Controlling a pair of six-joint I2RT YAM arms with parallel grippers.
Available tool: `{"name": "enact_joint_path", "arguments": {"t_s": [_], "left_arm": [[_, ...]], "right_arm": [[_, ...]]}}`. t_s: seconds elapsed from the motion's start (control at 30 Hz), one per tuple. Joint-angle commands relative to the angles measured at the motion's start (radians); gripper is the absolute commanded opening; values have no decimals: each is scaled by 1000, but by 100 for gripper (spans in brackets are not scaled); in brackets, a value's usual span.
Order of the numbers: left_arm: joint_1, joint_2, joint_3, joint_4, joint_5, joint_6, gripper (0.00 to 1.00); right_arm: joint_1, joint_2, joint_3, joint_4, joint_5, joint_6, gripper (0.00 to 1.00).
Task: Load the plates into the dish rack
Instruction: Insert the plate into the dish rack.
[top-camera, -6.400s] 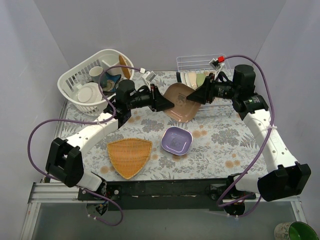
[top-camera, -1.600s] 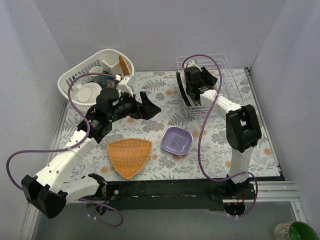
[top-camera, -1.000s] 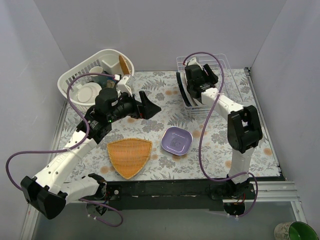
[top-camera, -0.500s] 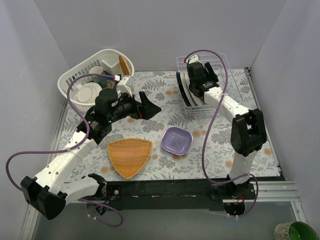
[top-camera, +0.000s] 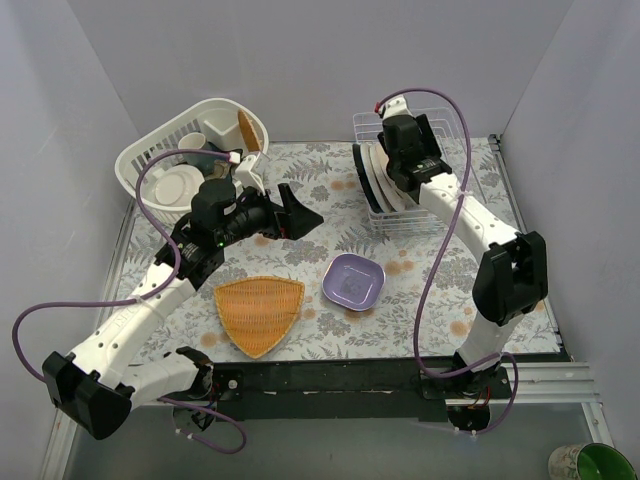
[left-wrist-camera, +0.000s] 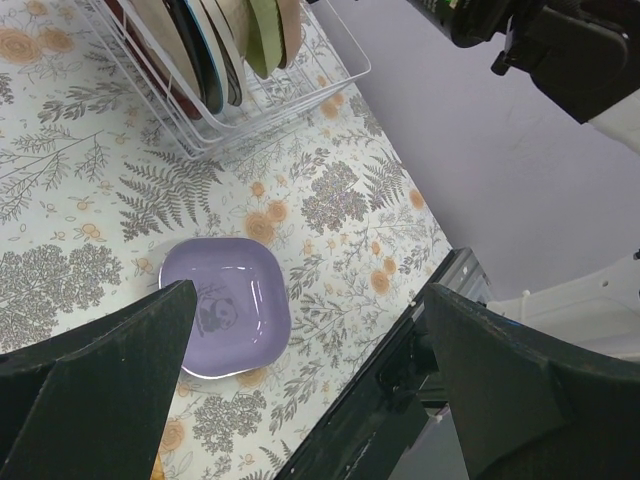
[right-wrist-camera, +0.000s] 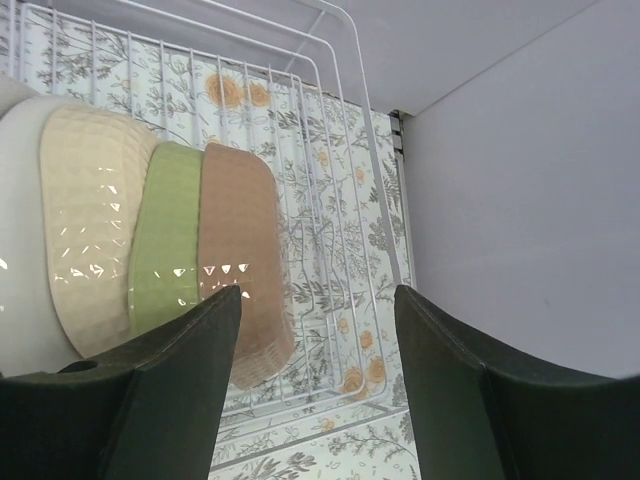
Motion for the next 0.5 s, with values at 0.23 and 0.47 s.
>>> {"name": "enact_joint_path", "arguments": {"t_s": [0.23,0.47], "left_arm": [[0,-9,-44,17,6,-4,98],[-10,68,-126,34,-17,9,98]], "right_arm": [[3,-170,38,-84,-182,184,71],[6,-348,24,-216,-347,285,70]]}}
